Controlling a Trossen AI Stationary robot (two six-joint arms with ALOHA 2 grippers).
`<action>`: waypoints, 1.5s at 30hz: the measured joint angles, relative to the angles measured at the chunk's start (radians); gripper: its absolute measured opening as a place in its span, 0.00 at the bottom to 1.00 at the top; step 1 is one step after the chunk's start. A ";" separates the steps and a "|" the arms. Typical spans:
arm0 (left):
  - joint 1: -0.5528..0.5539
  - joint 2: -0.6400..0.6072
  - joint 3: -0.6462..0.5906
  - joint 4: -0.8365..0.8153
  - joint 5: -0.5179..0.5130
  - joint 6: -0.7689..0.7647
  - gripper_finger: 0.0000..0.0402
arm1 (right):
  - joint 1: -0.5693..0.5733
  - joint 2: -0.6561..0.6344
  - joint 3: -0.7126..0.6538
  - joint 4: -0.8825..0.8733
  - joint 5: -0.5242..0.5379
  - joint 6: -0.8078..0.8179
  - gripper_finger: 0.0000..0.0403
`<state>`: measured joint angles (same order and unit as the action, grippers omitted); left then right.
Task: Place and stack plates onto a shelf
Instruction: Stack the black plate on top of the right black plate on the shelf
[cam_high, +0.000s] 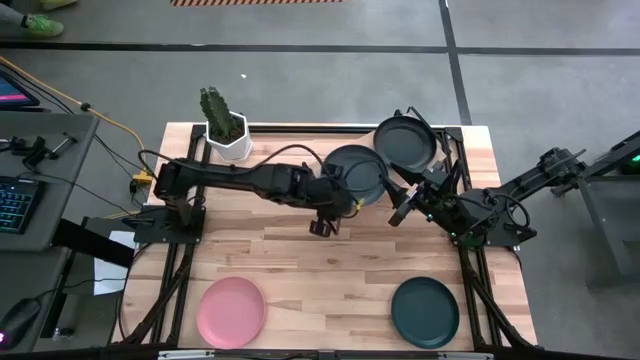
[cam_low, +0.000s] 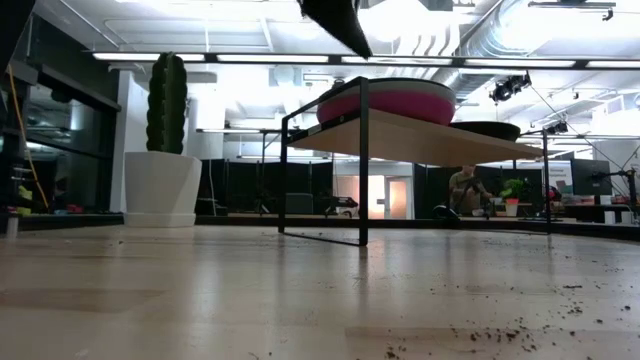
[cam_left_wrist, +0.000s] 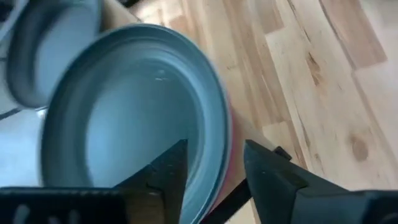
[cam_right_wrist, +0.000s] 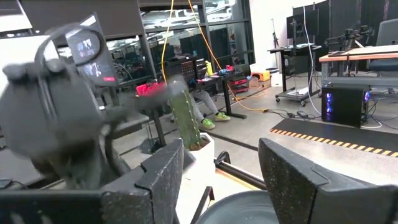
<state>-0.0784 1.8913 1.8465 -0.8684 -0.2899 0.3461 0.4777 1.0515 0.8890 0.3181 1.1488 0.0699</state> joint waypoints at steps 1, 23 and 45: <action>0.000 -0.013 0.000 -0.005 -0.006 -0.021 0.38 | 0.000 0.000 0.000 0.000 0.000 0.000 0.48; -0.082 -0.764 -0.610 0.527 -0.014 -0.530 0.42 | 0.003 0.000 0.000 -0.037 -0.174 0.006 0.48; -0.137 -0.940 -0.973 1.076 -0.013 -0.590 0.42 | -0.054 0.000 0.000 -0.053 -0.529 0.158 0.48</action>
<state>-0.2153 0.9516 0.8738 0.2073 -0.3031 -0.2439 0.4240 1.0519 0.8890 0.2653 0.6197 0.2276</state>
